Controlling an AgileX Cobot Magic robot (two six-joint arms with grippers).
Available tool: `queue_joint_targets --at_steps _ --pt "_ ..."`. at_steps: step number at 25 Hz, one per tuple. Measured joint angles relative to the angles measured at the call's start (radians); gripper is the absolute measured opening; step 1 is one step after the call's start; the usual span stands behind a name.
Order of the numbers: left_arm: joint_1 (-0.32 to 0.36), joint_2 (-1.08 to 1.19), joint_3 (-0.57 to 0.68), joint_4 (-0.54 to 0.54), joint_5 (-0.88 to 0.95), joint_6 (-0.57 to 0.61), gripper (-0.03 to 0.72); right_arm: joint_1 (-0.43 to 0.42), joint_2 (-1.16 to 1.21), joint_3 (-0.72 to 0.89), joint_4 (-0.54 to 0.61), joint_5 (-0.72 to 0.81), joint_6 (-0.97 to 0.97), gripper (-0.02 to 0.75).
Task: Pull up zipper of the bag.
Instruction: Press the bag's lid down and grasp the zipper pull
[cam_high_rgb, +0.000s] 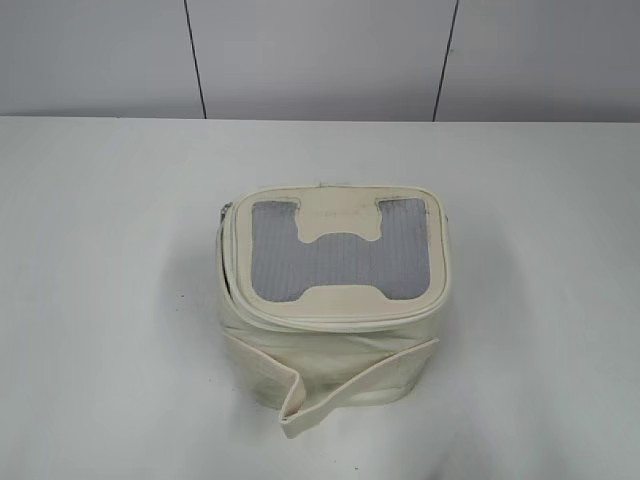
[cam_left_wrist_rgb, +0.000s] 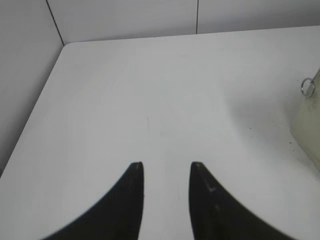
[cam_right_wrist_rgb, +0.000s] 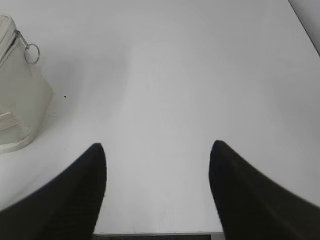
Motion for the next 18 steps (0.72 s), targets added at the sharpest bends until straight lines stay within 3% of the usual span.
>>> queue_joint_targets --at_steps 10,16,18 --pt "0.000 0.133 -0.023 -0.072 -0.073 0.000 0.247 0.010 0.026 0.000 -0.010 -0.001 0.000 0.507" --pt "0.000 0.267 -0.025 -0.247 -0.195 0.009 0.247 0.070 0.185 -0.024 -0.012 -0.056 -0.057 0.507" --pt "0.000 0.326 -0.025 -0.316 -0.226 0.069 0.247 0.101 0.247 -0.030 -0.011 -0.102 -0.080 0.507"
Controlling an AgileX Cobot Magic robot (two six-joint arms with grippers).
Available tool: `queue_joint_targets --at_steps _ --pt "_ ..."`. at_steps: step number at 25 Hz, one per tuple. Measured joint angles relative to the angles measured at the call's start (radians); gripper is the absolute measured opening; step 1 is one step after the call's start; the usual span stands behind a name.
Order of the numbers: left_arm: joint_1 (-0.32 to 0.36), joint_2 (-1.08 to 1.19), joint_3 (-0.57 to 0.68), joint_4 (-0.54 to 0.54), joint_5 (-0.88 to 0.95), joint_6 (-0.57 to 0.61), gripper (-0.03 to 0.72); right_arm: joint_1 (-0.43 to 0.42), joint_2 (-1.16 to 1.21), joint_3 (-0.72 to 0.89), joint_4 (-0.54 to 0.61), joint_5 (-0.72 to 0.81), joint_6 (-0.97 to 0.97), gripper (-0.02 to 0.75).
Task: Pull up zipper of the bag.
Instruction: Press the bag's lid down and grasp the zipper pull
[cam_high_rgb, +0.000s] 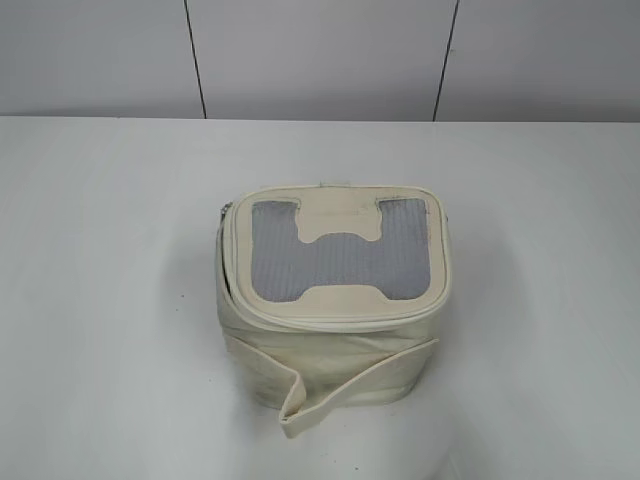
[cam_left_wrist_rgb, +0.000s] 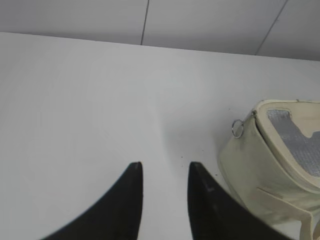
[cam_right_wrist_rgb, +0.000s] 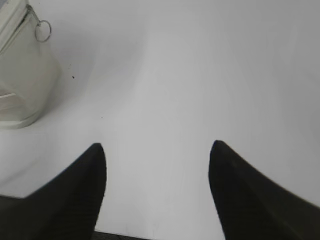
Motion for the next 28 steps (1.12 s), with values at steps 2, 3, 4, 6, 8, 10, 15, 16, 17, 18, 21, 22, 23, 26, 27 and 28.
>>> queue_joint_targets --at_steps 2,3,4,6,8,10,15,16,17,18,21,22,23,26,27,28 --pt "0.000 0.065 0.000 -0.069 -0.027 0.092 0.247 0.045 0.065 -0.006 0.000 -0.040 -0.013 0.507" --pt "0.000 0.102 0.000 -0.109 -0.040 0.131 0.247 0.061 0.095 -0.015 0.000 -0.051 -0.019 0.507" --pt "0.000 0.141 0.000 -0.149 -0.054 0.174 0.247 0.078 0.131 -0.026 0.000 -0.060 -0.029 0.507" --pt "0.000 0.215 0.000 -0.220 -0.069 0.247 0.247 0.113 0.202 -0.053 0.000 -0.074 -0.048 0.507" --pt "0.000 0.297 0.000 -0.286 -0.070 0.304 0.247 0.147 0.281 -0.095 -0.001 -0.081 -0.059 0.507" --pt "0.000 0.372 0.000 -0.334 -0.062 0.364 0.247 0.172 0.359 -0.138 -0.001 -0.092 -0.077 0.507" --pt "0.000 0.563 -0.024 -0.431 -0.017 0.501 0.247 0.182 0.573 -0.263 0.010 -0.112 -0.153 0.507" --pt "0.001 0.586 -0.034 -0.443 -0.007 0.528 0.247 0.182 0.629 -0.286 0.022 -0.115 -0.176 0.507" --pt "0.001 0.610 -0.046 -0.466 0.005 0.562 0.247 0.182 0.662 -0.315 0.042 -0.118 -0.211 0.507" --pt "0.001 0.632 -0.056 -0.481 0.016 0.595 0.247 0.182 0.703 -0.344 0.066 -0.118 -0.248 0.507" --pt "0.001 0.722 -0.093 -0.531 0.039 0.686 0.247 0.182 0.837 -0.435 0.144 -0.122 -0.360 0.507" --pt "0.001 0.758 -0.108 -0.549 0.043 0.704 0.247 0.182 0.888 -0.469 0.170 -0.122 -0.396 0.507" --pt "0.001 0.791 -0.125 -0.563 0.045 0.722 0.247 0.182 0.940 -0.499 0.205 -0.122 -0.426 0.507" --pt "0.001 0.876 -0.186 -0.611 0.069 0.779 0.247 0.182 1.080 -0.623 0.301 -0.111 -0.539 0.507" --pt "0.001 0.898 -0.205 -0.617 0.077 0.789 0.247 0.182 1.120 -0.661 0.332 -0.101 -0.570 0.507" --pt "0.001 0.922 -0.228 -0.624 0.083 0.795 0.247 0.182 1.167 -0.709 0.360 -0.088 -0.604 0.507"
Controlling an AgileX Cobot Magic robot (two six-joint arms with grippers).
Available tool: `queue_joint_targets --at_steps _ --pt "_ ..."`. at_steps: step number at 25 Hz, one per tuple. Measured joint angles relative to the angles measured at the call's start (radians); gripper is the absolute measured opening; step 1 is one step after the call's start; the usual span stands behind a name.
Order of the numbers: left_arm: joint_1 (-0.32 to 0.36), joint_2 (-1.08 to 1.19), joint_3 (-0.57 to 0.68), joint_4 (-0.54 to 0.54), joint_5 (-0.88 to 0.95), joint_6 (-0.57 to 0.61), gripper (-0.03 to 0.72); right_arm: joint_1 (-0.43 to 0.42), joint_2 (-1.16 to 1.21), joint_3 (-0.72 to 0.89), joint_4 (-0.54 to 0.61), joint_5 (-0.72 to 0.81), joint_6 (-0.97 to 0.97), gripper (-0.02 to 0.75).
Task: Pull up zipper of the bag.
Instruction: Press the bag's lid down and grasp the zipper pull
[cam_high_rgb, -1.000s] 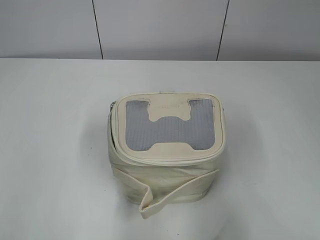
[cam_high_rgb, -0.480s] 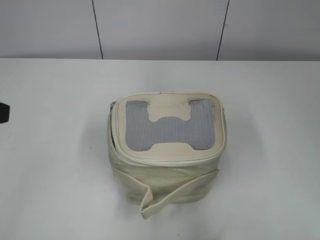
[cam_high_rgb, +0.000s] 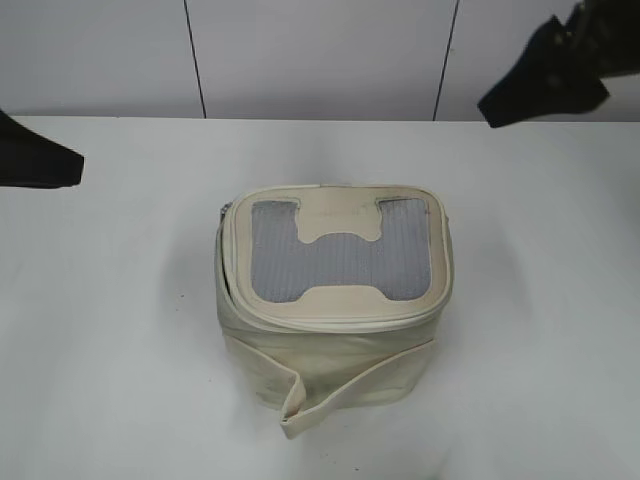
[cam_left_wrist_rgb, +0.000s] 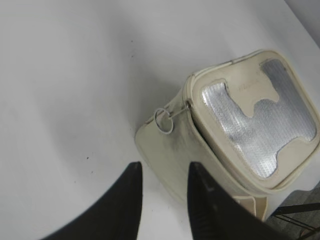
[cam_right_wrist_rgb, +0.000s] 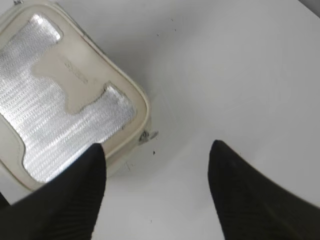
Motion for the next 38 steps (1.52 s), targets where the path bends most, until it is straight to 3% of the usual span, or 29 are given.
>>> queue_joint_targets --at_steps 6,14,18,25,38 --pt "-0.087 0.138 -0.085 0.011 -0.019 0.059 0.258 0.005 0.258 -0.288 0.115 0.184 -0.112 0.507" --pt "-0.224 0.302 -0.186 0.078 -0.031 0.069 0.380 0.115 0.498 -0.603 0.100 0.329 -0.128 0.507" --pt "-0.255 0.378 -0.266 0.085 -0.031 0.071 0.396 0.167 0.601 -0.700 0.095 0.347 -0.128 0.503" --pt "-0.257 0.446 -0.358 0.124 -0.003 0.070 0.397 0.241 0.747 -0.800 0.091 0.349 -0.129 0.501" --pt "-0.257 0.449 -0.359 0.152 0.021 0.068 0.398 0.249 0.802 -0.796 0.068 0.353 -0.110 0.494"
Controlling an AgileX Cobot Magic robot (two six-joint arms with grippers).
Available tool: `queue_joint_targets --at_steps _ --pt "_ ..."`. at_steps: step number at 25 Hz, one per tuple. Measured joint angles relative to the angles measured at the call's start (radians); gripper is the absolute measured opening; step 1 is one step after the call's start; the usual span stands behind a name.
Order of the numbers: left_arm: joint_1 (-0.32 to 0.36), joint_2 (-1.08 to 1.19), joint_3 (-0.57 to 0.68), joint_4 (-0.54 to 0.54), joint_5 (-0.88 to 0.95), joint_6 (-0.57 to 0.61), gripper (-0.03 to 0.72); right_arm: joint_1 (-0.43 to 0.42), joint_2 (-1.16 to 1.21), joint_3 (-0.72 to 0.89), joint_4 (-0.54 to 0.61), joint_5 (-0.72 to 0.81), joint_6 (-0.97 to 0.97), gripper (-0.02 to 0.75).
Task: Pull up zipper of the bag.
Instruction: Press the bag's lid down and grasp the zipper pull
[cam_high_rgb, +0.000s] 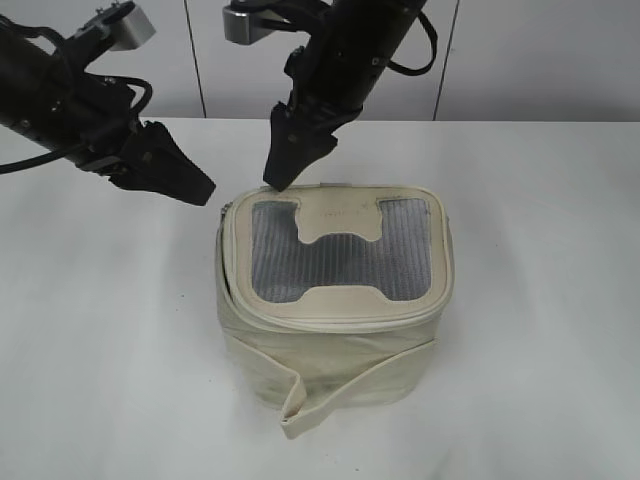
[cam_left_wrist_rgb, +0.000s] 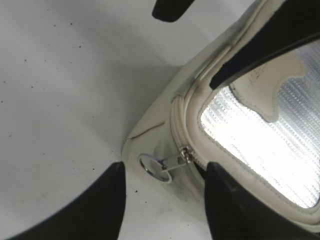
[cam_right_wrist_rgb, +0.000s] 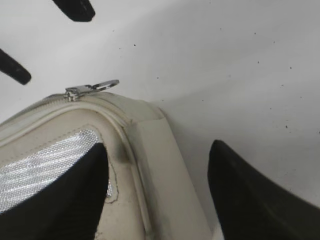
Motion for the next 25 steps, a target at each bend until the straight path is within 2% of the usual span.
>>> queue_joint_targets --at_steps 11,15,17,22,23,25 --pt "0.000 0.000 0.000 0.000 0.001 -0.001 0.399 0.000 0.021 0.052 0.014 0.001 -0.003 0.489" --pt "0.000 0.000 0.000 0.000 0.002 -0.008 0.399 0.000 0.033 0.052 0.022 0.001 -0.010 0.456" --pt "0.000 0.000 0.000 0.000 0.002 -0.010 0.399 0.000 0.033 0.052 0.030 0.007 -0.012 0.374" --pt "0.000 0.000 0.000 0.001 -0.003 -0.010 0.399 0.000 0.034 0.052 0.042 0.009 -0.015 0.094" --pt "0.000 0.000 0.000 0.002 -0.004 -0.010 0.400 0.000 0.034 0.052 0.048 0.009 -0.014 0.057" --pt "0.000 0.000 0.000 0.012 -0.009 -0.011 0.401 0.000 0.034 0.052 0.052 0.009 -0.012 0.045"
